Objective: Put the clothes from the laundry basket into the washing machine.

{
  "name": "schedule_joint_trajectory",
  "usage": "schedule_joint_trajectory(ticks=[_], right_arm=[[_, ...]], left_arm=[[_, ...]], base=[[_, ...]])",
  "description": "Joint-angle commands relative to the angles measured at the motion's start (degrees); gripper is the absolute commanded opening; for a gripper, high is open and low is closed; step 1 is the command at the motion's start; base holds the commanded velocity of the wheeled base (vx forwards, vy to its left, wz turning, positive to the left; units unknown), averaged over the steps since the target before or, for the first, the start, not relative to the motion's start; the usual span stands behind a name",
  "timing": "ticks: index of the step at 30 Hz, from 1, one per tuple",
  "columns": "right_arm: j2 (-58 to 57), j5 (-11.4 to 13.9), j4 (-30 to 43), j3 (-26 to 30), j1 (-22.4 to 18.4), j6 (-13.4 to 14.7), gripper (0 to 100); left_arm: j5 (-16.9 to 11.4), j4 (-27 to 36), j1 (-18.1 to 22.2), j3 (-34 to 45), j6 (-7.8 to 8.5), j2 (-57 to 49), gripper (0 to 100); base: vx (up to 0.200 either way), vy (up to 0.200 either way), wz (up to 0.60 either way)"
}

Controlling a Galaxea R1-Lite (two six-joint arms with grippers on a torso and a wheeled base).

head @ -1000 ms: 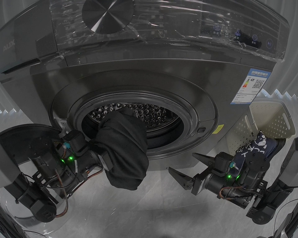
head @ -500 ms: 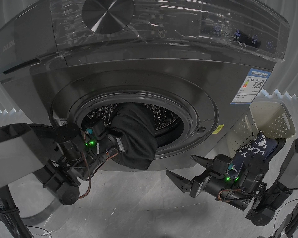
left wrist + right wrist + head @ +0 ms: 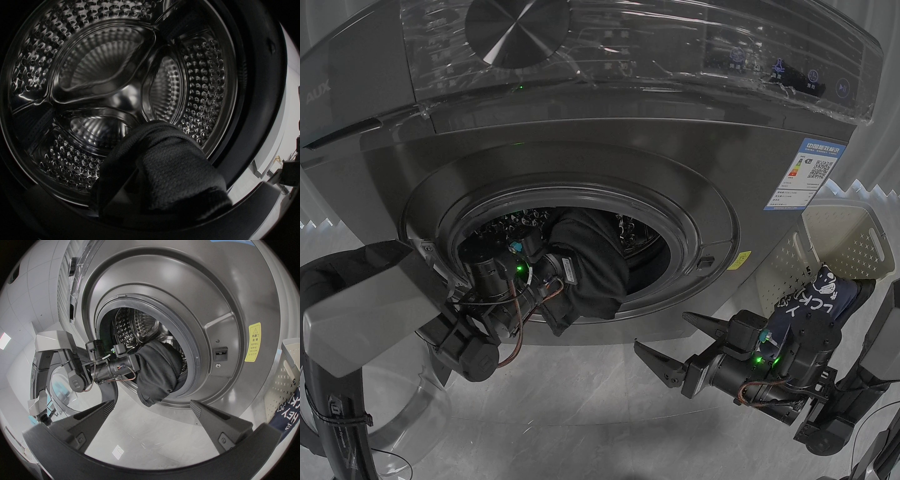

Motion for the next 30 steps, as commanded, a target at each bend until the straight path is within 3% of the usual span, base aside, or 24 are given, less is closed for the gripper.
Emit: schedule_joint_trajectory(ticks=[1,7,8,11,20,21,24,30], right_arm=[[0.2,0.0,0.0,-0.2,0.1,-0.1,100],[0.2,0.0,0.0,-0.2,0.0,-0.1,100],[0.3,0.0,0.0,-0.2,0.1,-0.1,100],[0.4,0.0,0.0,-0.4,0.0,0.0,100],[0.5,0.1,-0.1,-0.6,0.0,-0.1,100],[0.5,0.1,-0.1,-0.6,0.0,-0.1,100],[0.5,0.1,-0.1,-0.7,-0.1,-0.1,100],[0.5,0.1,-0.1,-0.7,0.0,-0.1,100]], left_arm=[[1.2,5.8,1.2,-12.1,-0.06,6.5,0],[2.5,10.0,1.6,-23.4,-0.42,11.2,0],[4.4,12.3,2.3,-29.0,-1.03,13.4,0],[6.2,15.1,3.0,-34.7,-2.09,15.2,0],[7.6,20.1,2.8,-35.7,-6.13,13.0,0],[7.6,20.6,2.5,-34.9,-6.92,12.2,100],[7.6,22.4,1.9,-32.2,-9.03,9.6,100],[5.9,29.8,-0.1,-23.9,-10.26,4.2,100]], base=[[0.0,0.0,0.0],[0.0,0.0,0.0],[0.0,0.0,0.0],[0.0,0.0,0.0],[0.0,0.0,0.0],[0.0,0.0,0.0],[0.0,0.0,0.0],[0.0,0.0,0.0]])
